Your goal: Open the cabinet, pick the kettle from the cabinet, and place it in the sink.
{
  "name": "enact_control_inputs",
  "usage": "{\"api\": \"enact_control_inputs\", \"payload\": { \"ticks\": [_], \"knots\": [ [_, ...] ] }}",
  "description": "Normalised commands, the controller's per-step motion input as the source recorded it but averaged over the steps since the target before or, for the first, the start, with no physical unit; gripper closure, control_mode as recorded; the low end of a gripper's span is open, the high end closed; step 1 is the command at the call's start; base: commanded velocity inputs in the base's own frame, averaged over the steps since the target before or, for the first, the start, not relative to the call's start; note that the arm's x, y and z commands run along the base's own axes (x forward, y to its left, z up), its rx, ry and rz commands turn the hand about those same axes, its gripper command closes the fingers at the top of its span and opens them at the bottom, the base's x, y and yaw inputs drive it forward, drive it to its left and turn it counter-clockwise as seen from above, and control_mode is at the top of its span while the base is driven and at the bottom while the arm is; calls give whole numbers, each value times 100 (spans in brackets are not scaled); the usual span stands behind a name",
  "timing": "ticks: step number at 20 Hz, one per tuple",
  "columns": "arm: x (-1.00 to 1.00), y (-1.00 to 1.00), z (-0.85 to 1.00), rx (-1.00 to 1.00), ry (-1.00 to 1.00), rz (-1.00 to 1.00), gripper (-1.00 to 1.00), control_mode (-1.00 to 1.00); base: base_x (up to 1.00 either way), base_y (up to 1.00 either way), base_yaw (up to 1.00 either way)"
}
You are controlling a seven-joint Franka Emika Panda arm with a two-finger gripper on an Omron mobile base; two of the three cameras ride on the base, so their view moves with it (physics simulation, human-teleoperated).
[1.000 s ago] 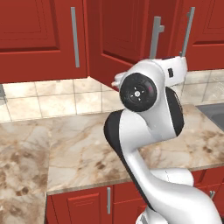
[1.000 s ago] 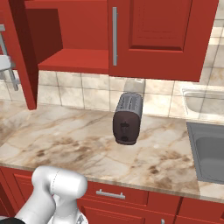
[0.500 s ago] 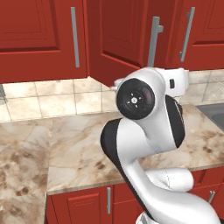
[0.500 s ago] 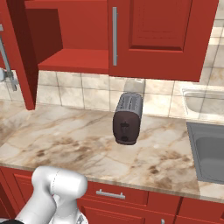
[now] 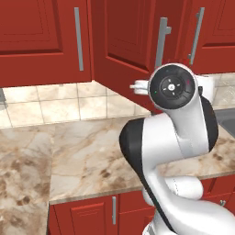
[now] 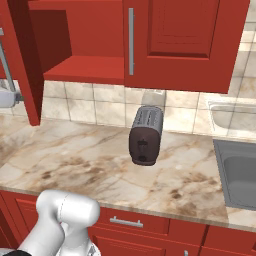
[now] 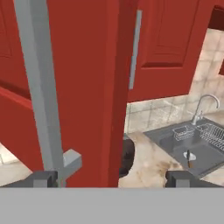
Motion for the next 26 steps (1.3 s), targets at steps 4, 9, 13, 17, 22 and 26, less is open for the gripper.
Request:
{"api": "enact_control_inputs", "payload": {
  "ticks": [4,9,13,17,22,26],
  "knots": [
    [-20,-45,0,27,-2,8,-100,-100,0,0,0],
    [-16,-47,0,29,0,10,-100,-100,0,0,0],
    [-7,-41,0,28,2,6,-100,-100,0,0,0],
    [0,-32,3,34,19,5,-100,-100,0,0,0],
    [1,-19,0,31,12,10,-100,-100,0,0,0],
    [7,-6,0,23,9,5,-100,-100,0,0,0]
  ]
}}
